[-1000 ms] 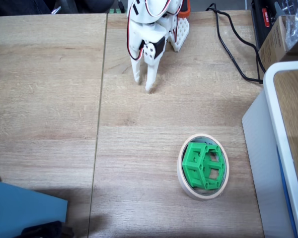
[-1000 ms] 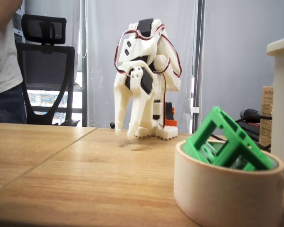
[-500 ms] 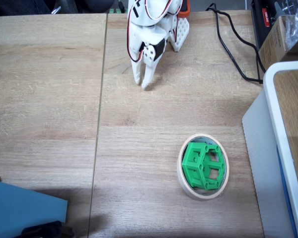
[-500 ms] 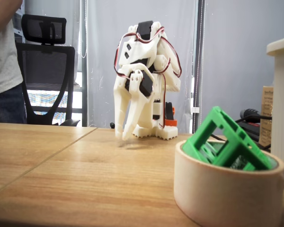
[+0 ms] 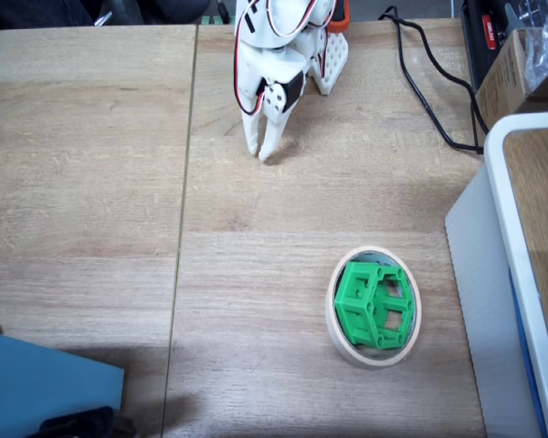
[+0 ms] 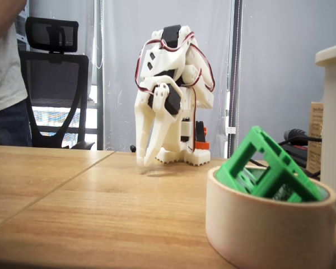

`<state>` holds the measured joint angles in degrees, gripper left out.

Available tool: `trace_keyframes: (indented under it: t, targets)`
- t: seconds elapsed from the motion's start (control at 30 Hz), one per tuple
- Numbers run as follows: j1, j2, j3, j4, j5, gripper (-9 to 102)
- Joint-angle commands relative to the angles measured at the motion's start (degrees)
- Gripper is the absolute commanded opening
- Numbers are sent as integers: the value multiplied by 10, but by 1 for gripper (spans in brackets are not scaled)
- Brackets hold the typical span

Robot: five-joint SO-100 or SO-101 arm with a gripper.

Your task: Grasp a component and put it in the bin.

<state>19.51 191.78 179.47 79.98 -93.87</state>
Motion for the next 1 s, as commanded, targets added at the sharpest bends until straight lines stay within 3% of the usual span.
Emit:
trace_keyframes:
  t: [0.0, 0.97]
  targets:
    - [1, 1, -3, 9, 2, 4]
    - [1, 1, 56, 11, -1, 3]
